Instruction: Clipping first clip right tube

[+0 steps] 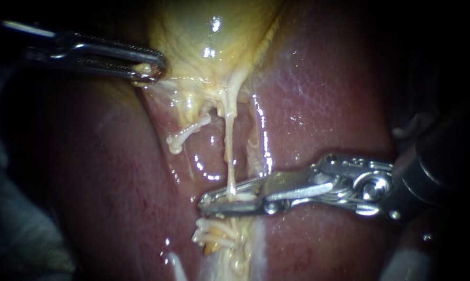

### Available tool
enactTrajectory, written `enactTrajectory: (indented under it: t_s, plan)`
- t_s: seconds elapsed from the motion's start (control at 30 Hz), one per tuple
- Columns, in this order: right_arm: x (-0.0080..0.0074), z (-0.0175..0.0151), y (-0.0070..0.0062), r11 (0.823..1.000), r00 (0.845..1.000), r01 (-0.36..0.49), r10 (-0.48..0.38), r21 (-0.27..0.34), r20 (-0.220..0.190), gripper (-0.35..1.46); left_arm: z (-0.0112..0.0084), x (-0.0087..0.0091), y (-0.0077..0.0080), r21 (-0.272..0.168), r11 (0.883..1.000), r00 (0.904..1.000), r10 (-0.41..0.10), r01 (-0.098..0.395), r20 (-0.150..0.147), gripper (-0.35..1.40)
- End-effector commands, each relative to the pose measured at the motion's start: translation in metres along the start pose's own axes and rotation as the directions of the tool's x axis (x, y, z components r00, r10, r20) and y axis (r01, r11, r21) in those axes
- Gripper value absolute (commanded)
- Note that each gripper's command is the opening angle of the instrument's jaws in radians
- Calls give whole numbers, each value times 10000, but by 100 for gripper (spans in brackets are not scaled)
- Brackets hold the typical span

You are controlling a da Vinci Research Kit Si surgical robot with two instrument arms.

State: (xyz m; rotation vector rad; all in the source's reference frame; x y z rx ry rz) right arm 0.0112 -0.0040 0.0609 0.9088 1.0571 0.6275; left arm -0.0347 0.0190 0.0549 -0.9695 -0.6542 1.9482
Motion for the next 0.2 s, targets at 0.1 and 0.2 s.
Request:
enactTrajectory:
  t_s: [0.1, 0.2]
  plan:
    - [-2, 1, 1, 10000, 10000, -46, 46, 14, 13, -35, 1, 0, 0, 0, 10000, 10000, -1, 1, 0, -35]
    - [-4, 2, 2, 10000, 10000, -31, 31, 10, 16, -35, 1, 0, 0, 0, 10000, 10000, -1, 1, 0, -35]
